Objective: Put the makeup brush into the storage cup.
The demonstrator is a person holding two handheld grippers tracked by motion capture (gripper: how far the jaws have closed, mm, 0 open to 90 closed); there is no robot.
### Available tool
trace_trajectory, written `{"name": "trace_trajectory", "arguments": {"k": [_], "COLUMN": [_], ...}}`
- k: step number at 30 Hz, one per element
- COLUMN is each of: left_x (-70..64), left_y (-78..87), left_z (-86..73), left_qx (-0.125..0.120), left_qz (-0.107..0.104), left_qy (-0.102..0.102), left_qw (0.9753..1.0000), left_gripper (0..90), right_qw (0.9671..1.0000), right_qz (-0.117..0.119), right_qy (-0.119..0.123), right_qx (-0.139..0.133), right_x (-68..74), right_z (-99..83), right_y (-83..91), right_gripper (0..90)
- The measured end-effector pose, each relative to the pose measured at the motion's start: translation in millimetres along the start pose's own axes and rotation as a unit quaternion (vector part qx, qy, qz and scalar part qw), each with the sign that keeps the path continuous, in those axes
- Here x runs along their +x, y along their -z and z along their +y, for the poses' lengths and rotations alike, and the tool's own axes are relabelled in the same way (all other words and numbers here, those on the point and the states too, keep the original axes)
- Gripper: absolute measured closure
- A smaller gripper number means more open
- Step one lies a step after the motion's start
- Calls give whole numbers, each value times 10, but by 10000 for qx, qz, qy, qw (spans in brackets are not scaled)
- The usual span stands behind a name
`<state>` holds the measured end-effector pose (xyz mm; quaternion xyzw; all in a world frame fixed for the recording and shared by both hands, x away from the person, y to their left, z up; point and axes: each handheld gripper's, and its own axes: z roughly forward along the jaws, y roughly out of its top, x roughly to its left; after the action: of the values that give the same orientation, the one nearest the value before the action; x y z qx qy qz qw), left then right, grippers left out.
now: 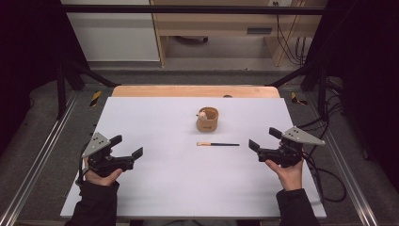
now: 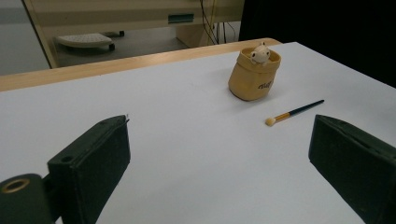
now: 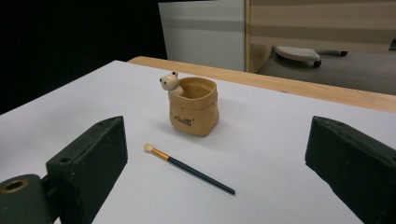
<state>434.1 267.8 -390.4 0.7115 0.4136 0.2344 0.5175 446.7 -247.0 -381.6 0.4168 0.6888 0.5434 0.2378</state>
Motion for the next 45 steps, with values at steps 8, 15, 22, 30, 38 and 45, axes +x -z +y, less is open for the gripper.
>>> {"name": "trace_trajectory", "arguments": {"k": [8,15,22,30,38,45], "left_x": [26,34,48,48,64,67], "left_y": [-13,-26,-34,-39,-38,-40], "left_z": [-21,-41,-56,-62,-64,-70], "left_qx": [28,76,88,106,109,110], "left_qz": [39,55,55,62,66,64], "left_qy": [27,-3,20,2,38,25], "left_qw": [10000,10000,9999,9999,9999,9999], "left_gripper": [50,50,50,50,51,51], "right_qw": [9999,9999,9997,9987,9973,9961], "right_qz": [-82,-44,-2,65,177,320], "right_qy": [36,70,109,329,476,527], "right_qx": [81,123,220,381,524,638], "right_x": [-26,-5,39,118,226,339], "right_z": [-3,-5,0,22,79,130], "right_y": [7,-13,-82,-201,-370,-572], "right_gripper": [56,56,56,54,60,66]}}
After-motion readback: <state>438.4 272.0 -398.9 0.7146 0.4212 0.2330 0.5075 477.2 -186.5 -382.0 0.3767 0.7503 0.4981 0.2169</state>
